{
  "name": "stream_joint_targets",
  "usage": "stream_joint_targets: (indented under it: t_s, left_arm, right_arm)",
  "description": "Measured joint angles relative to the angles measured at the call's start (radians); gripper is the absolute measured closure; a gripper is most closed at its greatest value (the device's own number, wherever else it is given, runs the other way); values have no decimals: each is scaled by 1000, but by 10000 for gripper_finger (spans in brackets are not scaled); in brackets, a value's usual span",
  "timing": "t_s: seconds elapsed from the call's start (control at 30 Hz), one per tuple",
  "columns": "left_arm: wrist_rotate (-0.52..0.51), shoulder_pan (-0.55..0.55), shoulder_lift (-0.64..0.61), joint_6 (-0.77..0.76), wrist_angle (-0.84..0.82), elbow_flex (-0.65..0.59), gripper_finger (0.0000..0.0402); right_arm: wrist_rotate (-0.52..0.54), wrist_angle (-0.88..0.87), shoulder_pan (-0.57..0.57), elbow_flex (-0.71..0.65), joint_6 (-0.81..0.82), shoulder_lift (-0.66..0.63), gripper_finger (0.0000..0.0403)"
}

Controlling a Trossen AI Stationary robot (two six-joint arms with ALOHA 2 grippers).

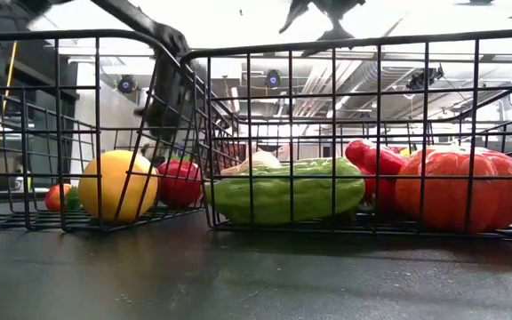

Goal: Sort produce into baskets
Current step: Put the white garlic into the right wire basket, then put the green lime into the left wire basket

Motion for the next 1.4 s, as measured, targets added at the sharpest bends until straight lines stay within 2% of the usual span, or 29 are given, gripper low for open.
stream_joint_targets:
  t_s: [0.17,0.37,0.6,0.8,0.93,1.07,1.23,1.4]
  left_arm:
    - [191,-117,-175,-36,129,-12,286]
    - [229,-348,-304,-80,238,-13,281]
    - [241,-631,-324,-178,379,-13,275]
    - [237,-795,-261,-234,499,-13,247]
    - [241,-861,-206,-211,492,-13,211]
    - [315,-881,-140,-194,457,-14,165]
    - [456,-873,-84,-280,443,-14,109]
    - [480,-883,-92,-349,427,-14,83]
  right_arm:
    - [3,0,37,50,-9,-1,49]
    - [59,-2,83,142,-60,-35,49]
    - [139,-19,152,209,-112,-109,49]
    - [184,-118,208,210,-84,-136,49]
    - [201,-183,248,210,-77,-136,49]
    - [209,-212,277,210,-83,-136,49]
    - [209,-218,289,210,-85,-149,49]
    - [209,-225,289,210,-134,-149,49]
